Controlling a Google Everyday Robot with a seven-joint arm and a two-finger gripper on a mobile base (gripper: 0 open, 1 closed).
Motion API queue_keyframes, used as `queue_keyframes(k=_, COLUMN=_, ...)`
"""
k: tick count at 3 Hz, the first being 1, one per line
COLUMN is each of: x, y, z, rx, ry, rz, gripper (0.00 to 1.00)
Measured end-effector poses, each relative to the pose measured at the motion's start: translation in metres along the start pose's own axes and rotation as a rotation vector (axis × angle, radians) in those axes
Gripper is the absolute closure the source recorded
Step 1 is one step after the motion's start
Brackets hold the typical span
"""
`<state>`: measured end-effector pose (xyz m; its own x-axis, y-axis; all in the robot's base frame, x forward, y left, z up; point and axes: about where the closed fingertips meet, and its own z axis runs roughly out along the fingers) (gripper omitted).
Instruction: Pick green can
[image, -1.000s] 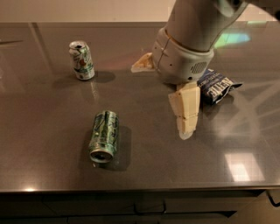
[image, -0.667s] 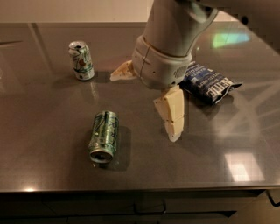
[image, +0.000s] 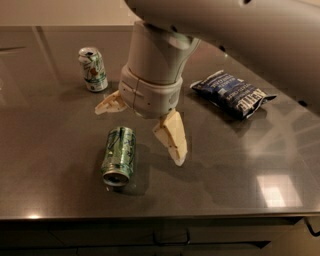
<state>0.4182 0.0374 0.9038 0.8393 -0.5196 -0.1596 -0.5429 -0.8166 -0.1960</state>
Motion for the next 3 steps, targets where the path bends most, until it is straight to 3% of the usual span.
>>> queue_keyframes(k=1, x=-0.009, y=-0.01, z=0.023, rx=-0.038, ry=0.011, rz=-0.113, gripper=0.0)
queue_keyframes(k=3, x=-0.013, y=-0.019, z=0.056, rx=-0.122, ry=0.069, rz=-0.239, gripper=0.0)
